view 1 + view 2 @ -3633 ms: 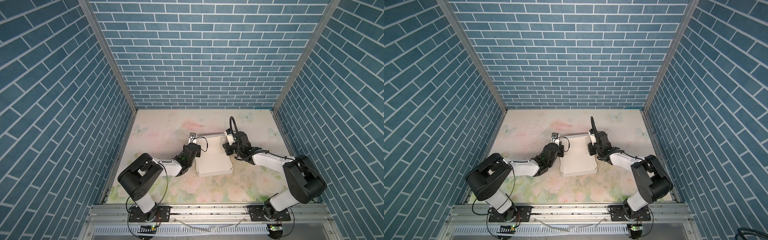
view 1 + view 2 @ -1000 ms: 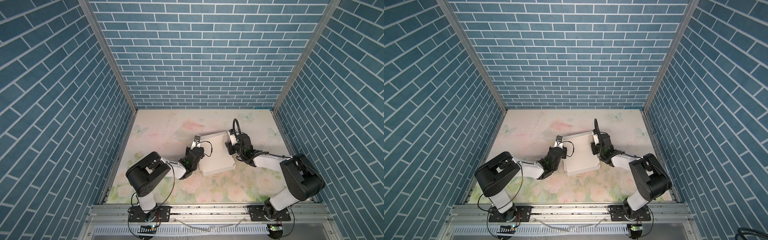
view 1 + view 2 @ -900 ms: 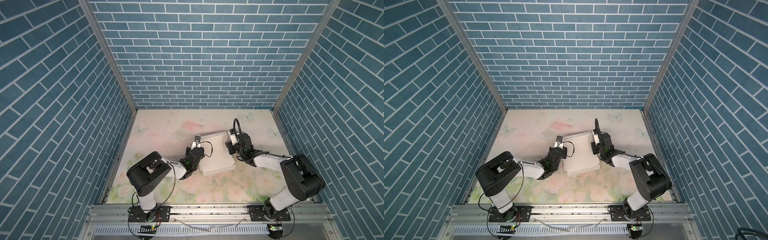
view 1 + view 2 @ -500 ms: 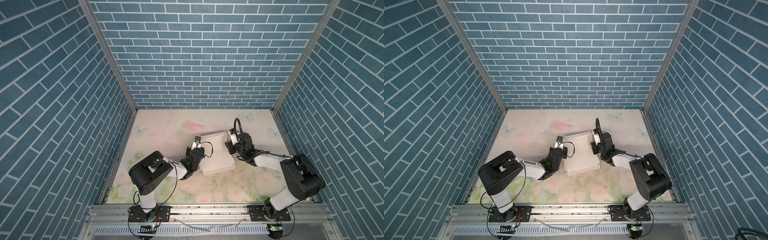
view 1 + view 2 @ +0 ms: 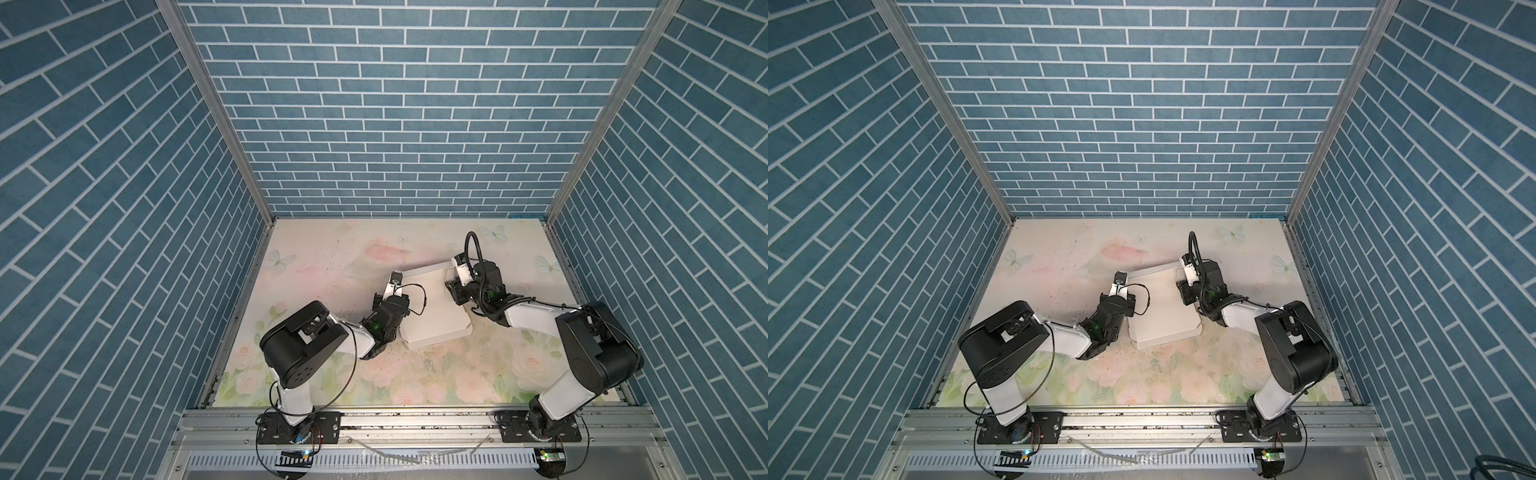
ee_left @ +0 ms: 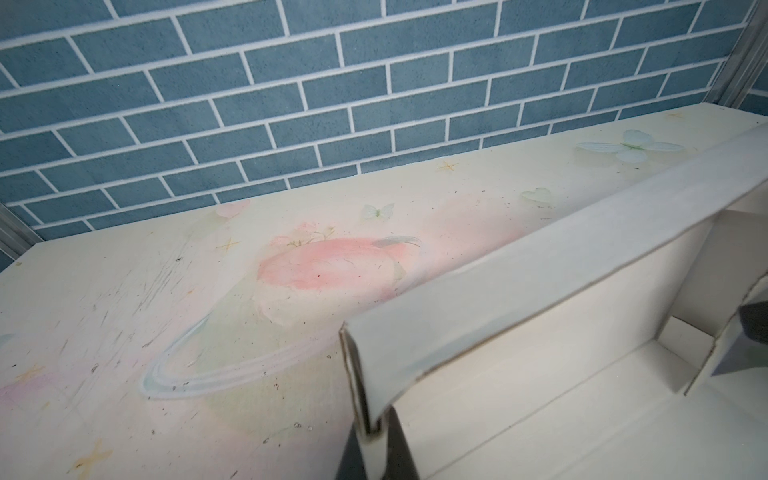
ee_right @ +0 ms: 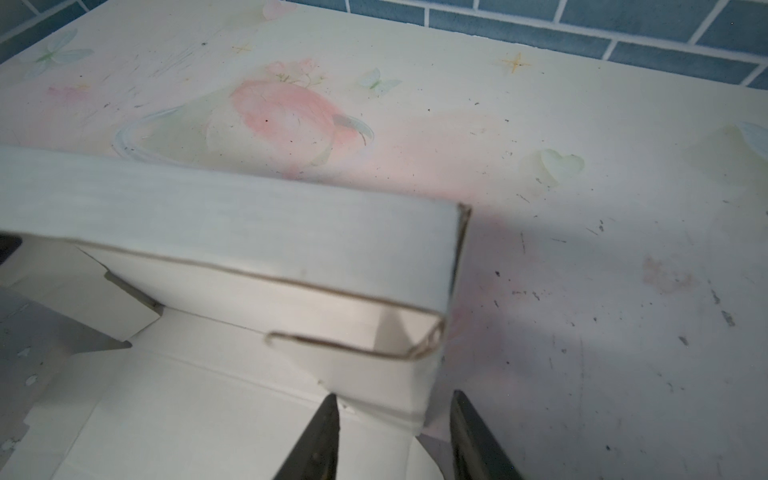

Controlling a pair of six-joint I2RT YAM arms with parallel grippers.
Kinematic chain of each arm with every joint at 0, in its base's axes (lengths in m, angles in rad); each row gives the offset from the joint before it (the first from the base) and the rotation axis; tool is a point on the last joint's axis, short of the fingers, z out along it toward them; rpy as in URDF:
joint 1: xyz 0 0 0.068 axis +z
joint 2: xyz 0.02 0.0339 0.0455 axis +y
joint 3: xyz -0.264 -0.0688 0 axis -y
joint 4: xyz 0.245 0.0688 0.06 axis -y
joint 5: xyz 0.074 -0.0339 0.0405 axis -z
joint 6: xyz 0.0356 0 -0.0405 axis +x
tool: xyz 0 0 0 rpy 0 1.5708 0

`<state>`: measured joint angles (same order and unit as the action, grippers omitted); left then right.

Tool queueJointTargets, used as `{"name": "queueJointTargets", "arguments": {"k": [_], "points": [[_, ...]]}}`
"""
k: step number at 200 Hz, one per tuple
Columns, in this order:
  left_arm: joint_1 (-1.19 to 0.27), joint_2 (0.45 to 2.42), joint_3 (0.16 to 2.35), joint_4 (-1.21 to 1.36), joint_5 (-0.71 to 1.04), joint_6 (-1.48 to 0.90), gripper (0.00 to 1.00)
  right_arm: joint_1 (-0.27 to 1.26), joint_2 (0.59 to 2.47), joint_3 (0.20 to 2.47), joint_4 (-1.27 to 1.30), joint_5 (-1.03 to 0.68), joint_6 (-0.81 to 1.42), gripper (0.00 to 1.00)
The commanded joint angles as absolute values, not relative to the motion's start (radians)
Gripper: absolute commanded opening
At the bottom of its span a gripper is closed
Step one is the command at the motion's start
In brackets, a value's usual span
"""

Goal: Fold the paper box

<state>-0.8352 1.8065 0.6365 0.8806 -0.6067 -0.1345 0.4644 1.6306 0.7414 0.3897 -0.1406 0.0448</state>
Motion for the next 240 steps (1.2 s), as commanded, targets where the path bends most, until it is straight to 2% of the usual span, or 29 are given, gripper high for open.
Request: {"name": "queueJointTargets", "arguments": {"k": [1, 126, 205, 240], "points": [[-0.833, 1.884, 0.587, 0.664, -0.516, -0.103, 0.00, 0.459, 1.648, 0.779, 0.421, -0.162, 0.002, 0.43], [-0.839, 1.928, 0.592, 0.718, -0.576, -0.035, 0.00, 0.451, 1.655, 0.753, 0.439, -0.169, 0.009, 0.43], [-0.839, 1.921, 0.593, 0.704, -0.573, -0.046, 0.00, 0.452, 1.346, 0.674, 0.216, -0.209, 0.059, 0.53], [-0.839, 1.920, 0.592, 0.704, -0.571, -0.046, 0.00, 0.451, 1.217, 0.651, 0.072, -0.100, 0.084, 0.52]]}}
